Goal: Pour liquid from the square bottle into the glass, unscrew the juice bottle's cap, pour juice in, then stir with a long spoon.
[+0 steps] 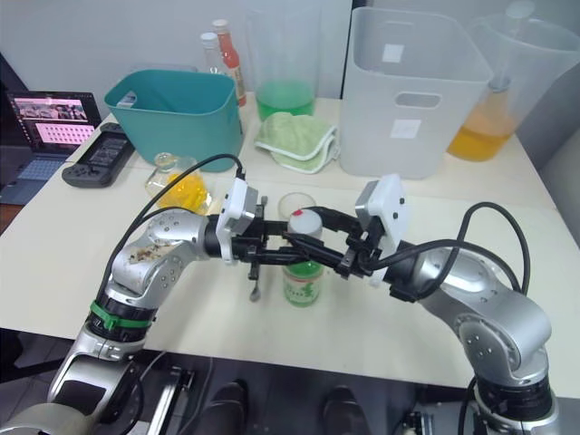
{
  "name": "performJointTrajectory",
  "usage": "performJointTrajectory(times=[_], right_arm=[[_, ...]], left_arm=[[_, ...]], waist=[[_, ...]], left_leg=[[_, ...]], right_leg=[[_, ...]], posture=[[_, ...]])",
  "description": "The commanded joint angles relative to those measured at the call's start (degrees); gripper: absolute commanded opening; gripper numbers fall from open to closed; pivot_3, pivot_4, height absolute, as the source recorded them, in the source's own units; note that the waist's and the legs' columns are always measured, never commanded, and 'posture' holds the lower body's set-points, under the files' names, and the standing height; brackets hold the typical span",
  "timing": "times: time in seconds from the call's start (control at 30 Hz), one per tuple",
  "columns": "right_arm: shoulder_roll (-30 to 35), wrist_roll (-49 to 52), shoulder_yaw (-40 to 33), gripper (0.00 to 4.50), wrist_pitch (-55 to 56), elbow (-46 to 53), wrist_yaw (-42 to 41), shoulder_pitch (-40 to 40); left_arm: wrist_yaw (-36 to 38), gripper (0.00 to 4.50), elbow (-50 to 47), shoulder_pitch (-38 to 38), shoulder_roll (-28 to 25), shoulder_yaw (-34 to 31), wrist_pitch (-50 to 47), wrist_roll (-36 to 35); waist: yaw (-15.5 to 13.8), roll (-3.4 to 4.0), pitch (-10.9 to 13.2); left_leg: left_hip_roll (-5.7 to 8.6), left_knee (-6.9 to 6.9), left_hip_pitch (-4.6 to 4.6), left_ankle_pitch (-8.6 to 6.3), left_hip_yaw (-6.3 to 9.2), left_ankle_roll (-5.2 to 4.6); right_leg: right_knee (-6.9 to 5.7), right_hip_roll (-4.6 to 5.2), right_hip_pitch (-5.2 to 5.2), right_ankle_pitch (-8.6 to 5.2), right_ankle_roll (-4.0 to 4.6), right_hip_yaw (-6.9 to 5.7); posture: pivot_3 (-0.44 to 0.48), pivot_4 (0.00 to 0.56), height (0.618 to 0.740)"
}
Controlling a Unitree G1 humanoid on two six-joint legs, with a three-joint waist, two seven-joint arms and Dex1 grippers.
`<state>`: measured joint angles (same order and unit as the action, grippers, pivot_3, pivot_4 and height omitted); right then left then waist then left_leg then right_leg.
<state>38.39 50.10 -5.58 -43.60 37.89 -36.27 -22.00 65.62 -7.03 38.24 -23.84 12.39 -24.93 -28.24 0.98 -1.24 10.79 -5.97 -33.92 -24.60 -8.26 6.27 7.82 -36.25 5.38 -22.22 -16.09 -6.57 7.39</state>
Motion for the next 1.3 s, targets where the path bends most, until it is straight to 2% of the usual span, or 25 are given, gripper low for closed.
performJointTrajectory(times=[0.03, 0.2, 0.37, 0.43, 0.6, 0.67, 0.77, 0.97, 1.13, 1.3], right_arm=[[4.9, -0.6, 1.2, 1.74, 3.0, -5.6, -13.5, -2.9], [9.0, -5.4, 6.6, 1.74, 8.9, -16.8, -29.3, -9.9], [7.7, -7.9, 9.8, 1.74, 12.8, -26.6, -39.2, -17.3], [7.7, -7.9, 10.5, 2.78, 12.2, -28.6, -41.6, -19.2], [7.6, -7.1, 8.3, 4.42, 10.4, -29.4, -42.3, -22.6], [7.6, -6.6, 7.5, 4.47, 9.6, -28.9, -41.8, -22.9], [7.9, -4.6, 4.2, 4.47, 6.6, -25.3, -38.2, -21.4], [6.3, 1.8, -5.7, 4.47, -3.8, -6.3, -14.2, -10.1], [4.4, 4.8, -7.2, 4.47, -8.3, 2.1, -0.8, -5.8], [4.0, 6.4, -7.4, 4.47, -9.4, 4.7, 5.3, -3.8]], left_arm=[[-0.6, 1.35, -0.9, -0.1, -0.6, -0.2, 0.0, 0.9], [-0.8, 1.35, -1.6, -0.5, -1.1, -0.4, -0.2, 0.9], [-1.6, 1.35, -3.0, -1.5, -1.7, -0.6, -0.8, 0.9], [-2.0, 1.35, -3.4, -1.8, -1.9, -0.7, -1.0, 0.9], [-2.9, 1.35, -4.4, -2.7, -2.5, -0.7, -1.0, 1.1], [-3.1, 1.35, -4.7, -2.8, -2.6, -0.8, -1.1, 1.0], [-3.1, 1.35, -4.5, -2.9, -2.5, -0.6, -1.0, 0.9], [-2.6, 1.35, -2.6, -2.2, -1.8, 0.0, -0.3, 0.9], [-2.3, 1.35, -0.8, -1.3, -0.9, 0.3, 0.2, 0.9], [-1.7, 1.35, 0.0, -0.6, 0.1, 1.0, 0.4, 0.9]], waist=[[0.0, 0.0, 0.0], [0.0, 0.0, 0.0], [0.1, 0.0, 0.0], [0.0, 0.0, 0.0], [0.1, 0.01, 0.0], [0.3, 0.01, 0.0], [0.2, 0.01, 0.0], [0.0, 0.01, 0.0], [0.0, 0.01, 0.0], [-0.1, 0.01, 0.0]], left_leg=[[0.0, 0.0, 0.0, 0.0, 0.0, 0.0], [0.0, 0.02, 0.02, 0.0, 0.0, 0.0], [0.0, 0.03, 0.02, 0.0, 0.0, 0.0], [0.0, 0.04, 0.01, 0.0, 0.0, 0.0], [-0.01, 0.04, 0.0, 0.0, 0.0, 0.0], [-0.01, 0.05, 0.01, 0.0, 0.0, 0.0], [-0.01, 0.04, 0.01, 0.0, 0.0, 0.0], [-0.02, 0.06, -0.02, 0.0, 0.0, 0.0], [-0.02, 0.01, 0.0, 0.04, 0.0, -0.01], [-0.02, 0.0, -0.02, 0.04, 0.0, -0.01]], right_leg=[[0.01, 0.0, 0.01, 0.0, 0.0, 0.0], [0.04, 0.0, 0.02, 0.0, -0.01, -0.01], [0.05, -0.01, 0.02, 0.0, -0.01, -0.04], [0.05, 0.0, 0.02, 0.0, -0.02, -0.04], [0.03, 0.0, 0.01, 0.0, -0.01, -0.07], [0.0, -0.01, 0.0, 0.0, -0.01, -0.07], [0.0, -0.01, 0.0, 0.0, -0.01, -0.07], [-0.02, 0.0, -0.01, -0.02, 0.0, -0.12], [-0.06, 0.0, 0.0, 0.0, 0.03, -0.11], [-0.04, 0.01, 0.01, 0.0, 0.03, -0.11]], posture=[[0.0, 0.15, 0.734], [0.0, 0.15, 0.734], [0.0, 0.15, 0.734], [0.0, 0.15, 0.734], [0.0, 0.15, 0.734], [0.0, 0.15, 0.734], [0.0, 0.15, 0.734], [0.0, 0.15, 0.734], [0.0, 0.15, 0.734], [0.0, 0.15, 0.734]])
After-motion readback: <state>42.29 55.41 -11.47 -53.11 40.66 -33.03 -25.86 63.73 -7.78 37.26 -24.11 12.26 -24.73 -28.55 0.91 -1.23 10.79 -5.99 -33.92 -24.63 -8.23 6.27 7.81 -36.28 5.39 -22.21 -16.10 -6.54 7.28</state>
